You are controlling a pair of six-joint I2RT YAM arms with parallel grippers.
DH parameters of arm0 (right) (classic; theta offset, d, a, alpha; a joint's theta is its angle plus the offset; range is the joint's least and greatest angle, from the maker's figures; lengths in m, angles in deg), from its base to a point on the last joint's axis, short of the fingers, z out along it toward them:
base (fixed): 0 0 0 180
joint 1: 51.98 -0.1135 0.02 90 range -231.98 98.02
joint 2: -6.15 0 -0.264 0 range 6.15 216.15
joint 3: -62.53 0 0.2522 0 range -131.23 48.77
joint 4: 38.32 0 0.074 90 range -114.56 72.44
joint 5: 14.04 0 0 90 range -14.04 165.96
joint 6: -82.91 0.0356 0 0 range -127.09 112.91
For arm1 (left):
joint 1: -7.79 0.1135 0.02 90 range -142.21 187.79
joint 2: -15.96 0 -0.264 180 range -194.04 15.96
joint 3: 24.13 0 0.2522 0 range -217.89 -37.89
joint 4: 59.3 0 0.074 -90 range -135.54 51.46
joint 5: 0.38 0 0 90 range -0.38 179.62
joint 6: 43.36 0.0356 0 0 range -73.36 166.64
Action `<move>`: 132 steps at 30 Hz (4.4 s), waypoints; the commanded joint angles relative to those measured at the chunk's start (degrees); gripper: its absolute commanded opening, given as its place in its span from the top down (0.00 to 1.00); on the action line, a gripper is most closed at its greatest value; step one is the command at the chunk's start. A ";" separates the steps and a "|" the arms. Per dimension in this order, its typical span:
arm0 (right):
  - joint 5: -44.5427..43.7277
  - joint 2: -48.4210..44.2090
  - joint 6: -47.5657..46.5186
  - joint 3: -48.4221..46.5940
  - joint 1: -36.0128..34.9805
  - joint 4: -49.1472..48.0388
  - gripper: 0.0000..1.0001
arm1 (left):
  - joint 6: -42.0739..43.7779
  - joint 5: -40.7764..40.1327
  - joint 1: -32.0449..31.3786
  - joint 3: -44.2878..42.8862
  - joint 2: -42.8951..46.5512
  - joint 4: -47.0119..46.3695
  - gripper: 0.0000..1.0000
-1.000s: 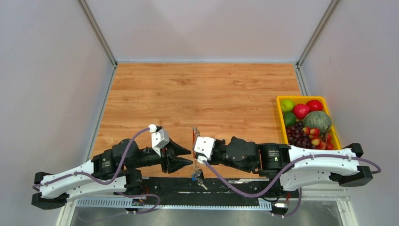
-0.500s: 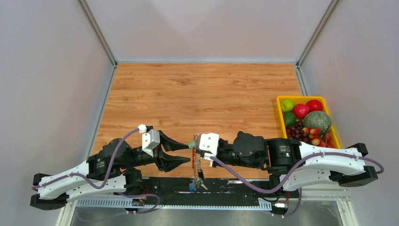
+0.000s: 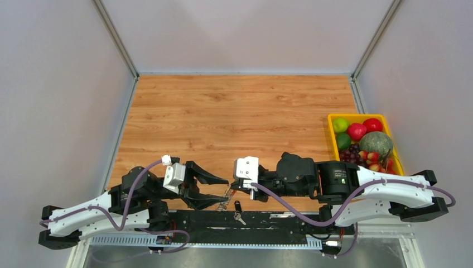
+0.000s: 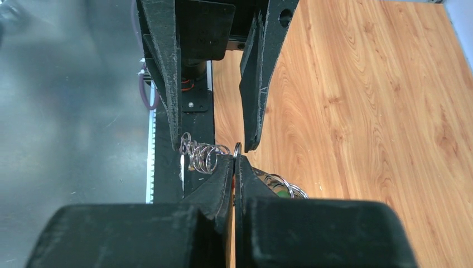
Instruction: Put the keys on the keyring
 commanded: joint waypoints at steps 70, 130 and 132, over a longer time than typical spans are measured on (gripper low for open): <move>16.04 -5.46 -13.10 13.51 0.26 -42.47 0.68 | -7.04 3.10 0.20 14.53 5.18 -49.99 1.00; 15.25 -2.95 -12.66 11.88 0.24 -44.68 0.76 | -1.49 -4.21 0.16 15.79 2.03 -48.68 1.00; 15.12 -2.67 -12.82 11.82 0.24 -44.68 0.78 | -1.62 -4.15 0.20 15.93 1.97 -49.29 1.00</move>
